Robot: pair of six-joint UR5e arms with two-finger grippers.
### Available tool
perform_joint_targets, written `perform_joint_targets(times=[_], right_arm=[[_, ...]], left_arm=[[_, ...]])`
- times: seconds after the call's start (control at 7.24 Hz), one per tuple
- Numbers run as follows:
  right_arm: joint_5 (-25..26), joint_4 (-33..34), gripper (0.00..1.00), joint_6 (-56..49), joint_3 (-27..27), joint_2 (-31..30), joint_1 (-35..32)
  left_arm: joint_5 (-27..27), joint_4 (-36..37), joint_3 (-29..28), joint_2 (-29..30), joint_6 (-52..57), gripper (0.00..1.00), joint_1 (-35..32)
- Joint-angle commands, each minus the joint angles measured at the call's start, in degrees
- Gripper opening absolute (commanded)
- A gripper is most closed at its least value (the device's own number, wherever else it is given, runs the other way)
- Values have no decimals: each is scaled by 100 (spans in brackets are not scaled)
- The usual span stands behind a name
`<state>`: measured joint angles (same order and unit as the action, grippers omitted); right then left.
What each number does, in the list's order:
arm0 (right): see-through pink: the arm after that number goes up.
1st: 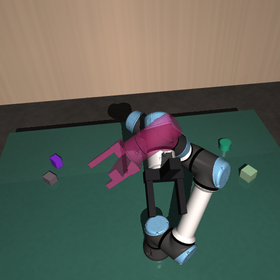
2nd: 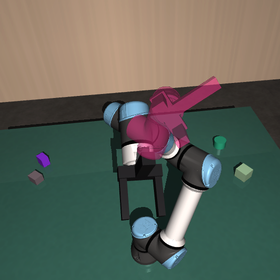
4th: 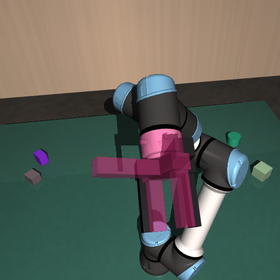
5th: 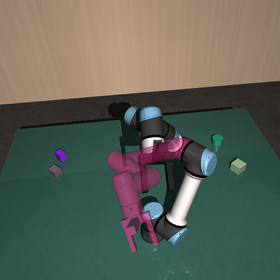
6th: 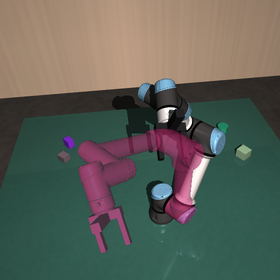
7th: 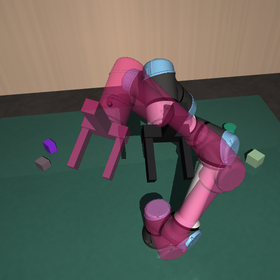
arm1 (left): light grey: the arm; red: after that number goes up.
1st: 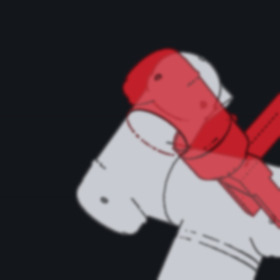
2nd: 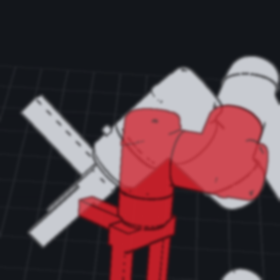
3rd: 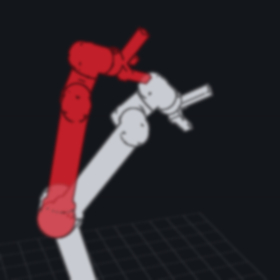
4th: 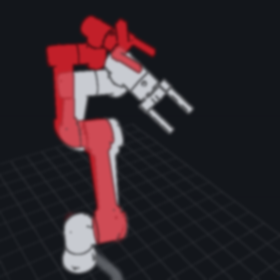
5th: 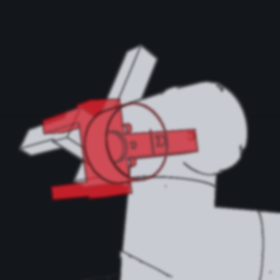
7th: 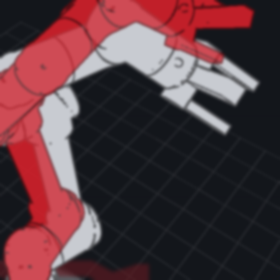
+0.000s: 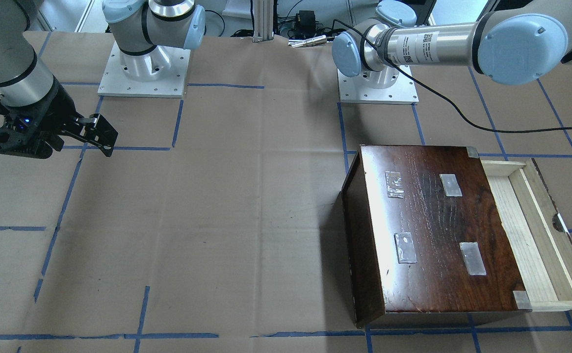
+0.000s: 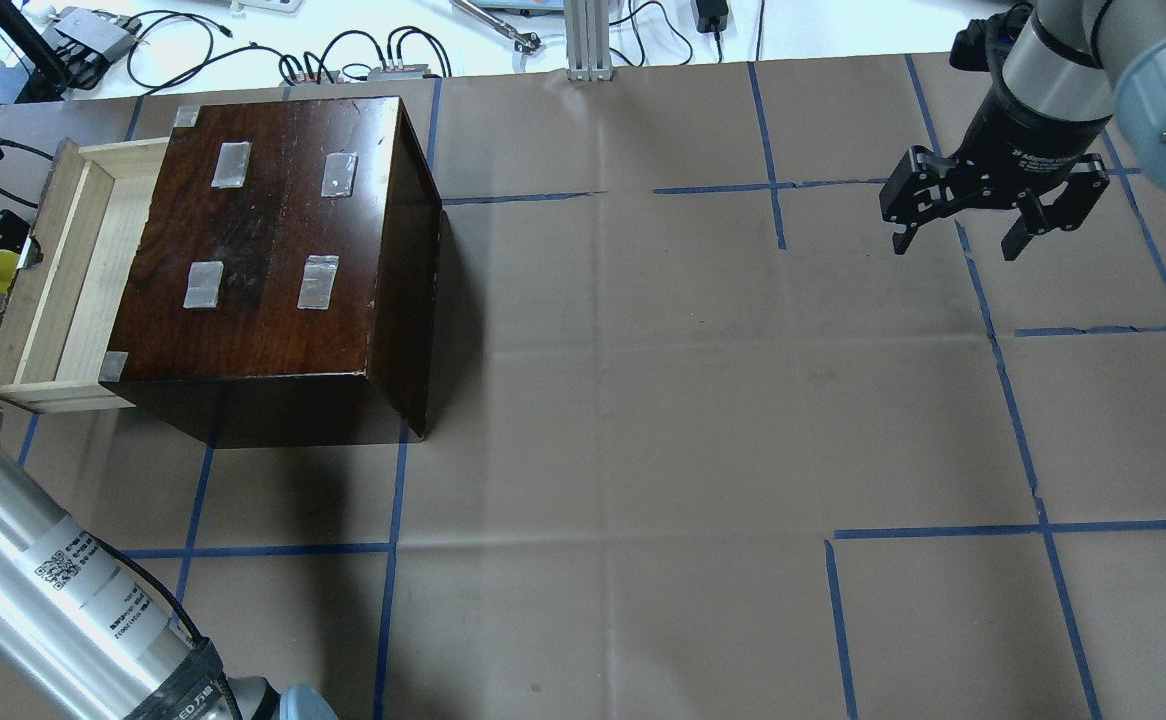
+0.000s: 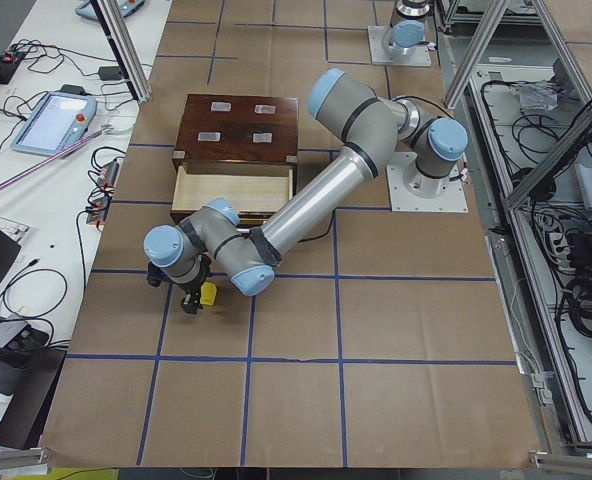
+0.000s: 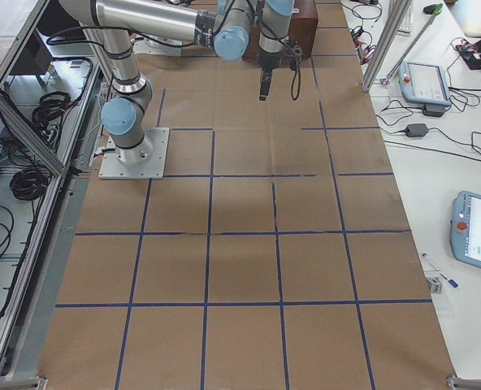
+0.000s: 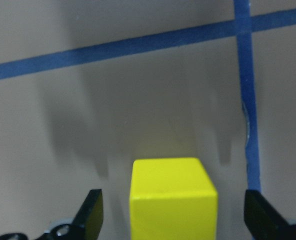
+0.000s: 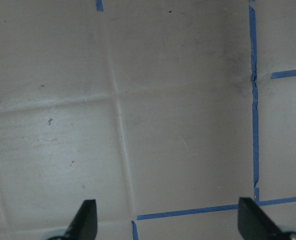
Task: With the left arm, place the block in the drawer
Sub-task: 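Lower the left gripper and grasp the yellow cube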
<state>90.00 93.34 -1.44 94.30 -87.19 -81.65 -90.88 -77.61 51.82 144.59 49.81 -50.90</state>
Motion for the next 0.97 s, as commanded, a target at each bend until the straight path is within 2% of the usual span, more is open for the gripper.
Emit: perform_joint_targets(times=[0.0,0.14,0.28,0.41,0.55,0.83], right_arm=[[0,0,100,-6,-8,0,0],[0,0,100,-6,0,0,0],[0,0,100,3,0,0,0],[0,0,100,3,0,0,0],[0,0,100,-6,0,0,0],[0,0,100,-6,0,0,0]], left_arm=[[-69,0,-15,34,29,73,-51],[-113,0,-15,26,55,46,-43],[-401,-78,-6,26,108,18,-42],[-587,-96,-14,0,160,2,-51],[-702,-270,-67,-62,161,0,-60],[-720,-988,-233,-726,161,0,-51]])
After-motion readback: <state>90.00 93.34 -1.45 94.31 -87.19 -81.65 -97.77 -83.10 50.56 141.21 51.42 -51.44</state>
